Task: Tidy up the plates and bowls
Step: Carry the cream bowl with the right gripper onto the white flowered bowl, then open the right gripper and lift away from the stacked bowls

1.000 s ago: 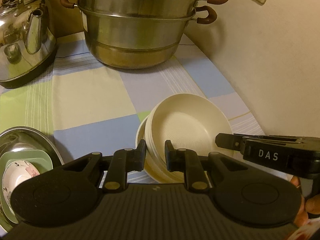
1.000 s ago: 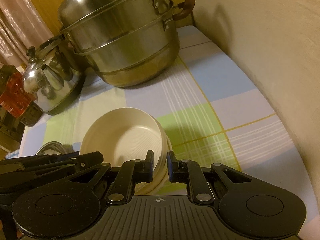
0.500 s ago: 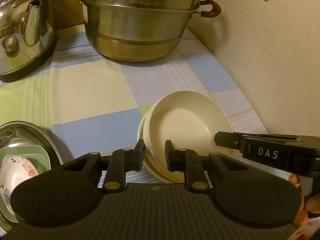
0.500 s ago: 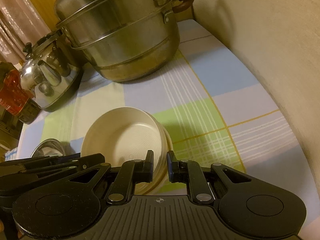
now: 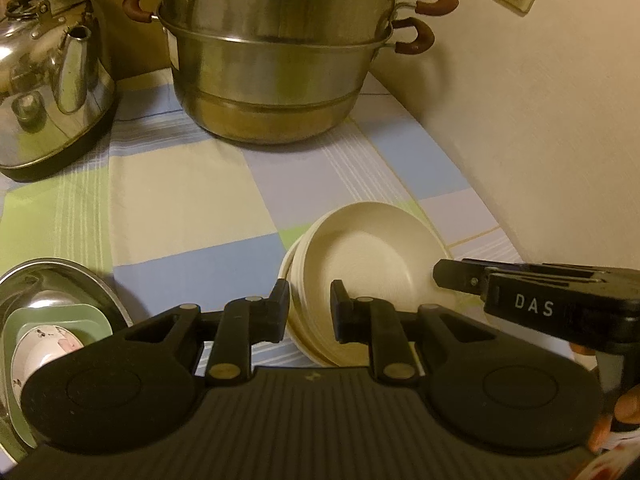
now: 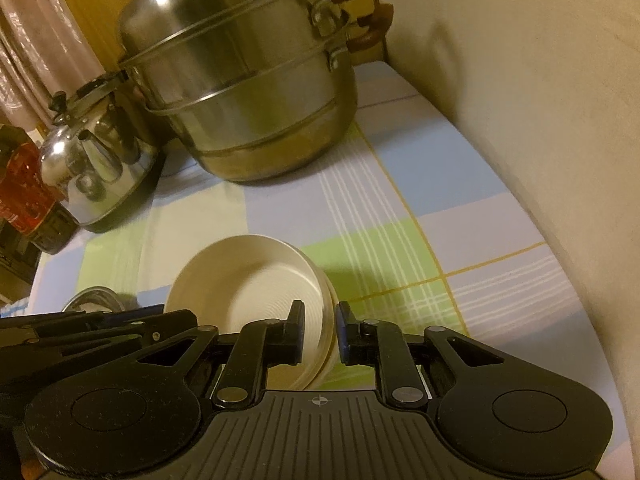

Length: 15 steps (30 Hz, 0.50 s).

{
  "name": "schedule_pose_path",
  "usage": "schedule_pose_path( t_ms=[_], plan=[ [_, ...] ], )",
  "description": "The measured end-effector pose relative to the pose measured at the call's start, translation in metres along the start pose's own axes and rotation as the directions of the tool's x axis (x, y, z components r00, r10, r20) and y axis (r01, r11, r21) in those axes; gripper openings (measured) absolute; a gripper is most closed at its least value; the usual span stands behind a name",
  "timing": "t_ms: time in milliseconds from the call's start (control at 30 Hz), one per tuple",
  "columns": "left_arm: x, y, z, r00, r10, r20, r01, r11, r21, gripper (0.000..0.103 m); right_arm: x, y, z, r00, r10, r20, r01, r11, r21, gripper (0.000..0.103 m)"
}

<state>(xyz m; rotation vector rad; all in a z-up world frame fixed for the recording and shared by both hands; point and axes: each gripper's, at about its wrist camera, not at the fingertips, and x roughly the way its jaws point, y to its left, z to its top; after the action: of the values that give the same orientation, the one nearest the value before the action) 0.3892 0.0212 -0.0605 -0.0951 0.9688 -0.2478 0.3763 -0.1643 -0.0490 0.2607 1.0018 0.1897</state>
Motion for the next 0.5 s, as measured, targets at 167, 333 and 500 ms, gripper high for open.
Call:
schedule_pose_path(
  t_ms=[167, 333, 500],
  plan=[
    [-0.018, -0.002, -0.002, 1.000, 0.007, 0.026, -0.007, 1.000, 0.007, 0.020, -0.015, 0.000, -0.003, 1.000, 0.012, 0.028, -0.012, 1.000, 0.001, 0.036],
    [-0.042, -0.005, -0.014, 0.999, 0.013, 0.037, -0.014, 1.000, 0.026, 0.021, -0.038, 0.001, -0.012, 0.998, 0.041, 0.050, -0.041, 0.999, 0.002, 0.038],
    [-0.069, -0.009, -0.036, 0.999, 0.027, 0.041, -0.029, 0.998, 0.047, 0.025, -0.065, 0.004, -0.028, 0.994, 0.079, 0.072, -0.079, 0.997, -0.015, 0.042]
  ],
)
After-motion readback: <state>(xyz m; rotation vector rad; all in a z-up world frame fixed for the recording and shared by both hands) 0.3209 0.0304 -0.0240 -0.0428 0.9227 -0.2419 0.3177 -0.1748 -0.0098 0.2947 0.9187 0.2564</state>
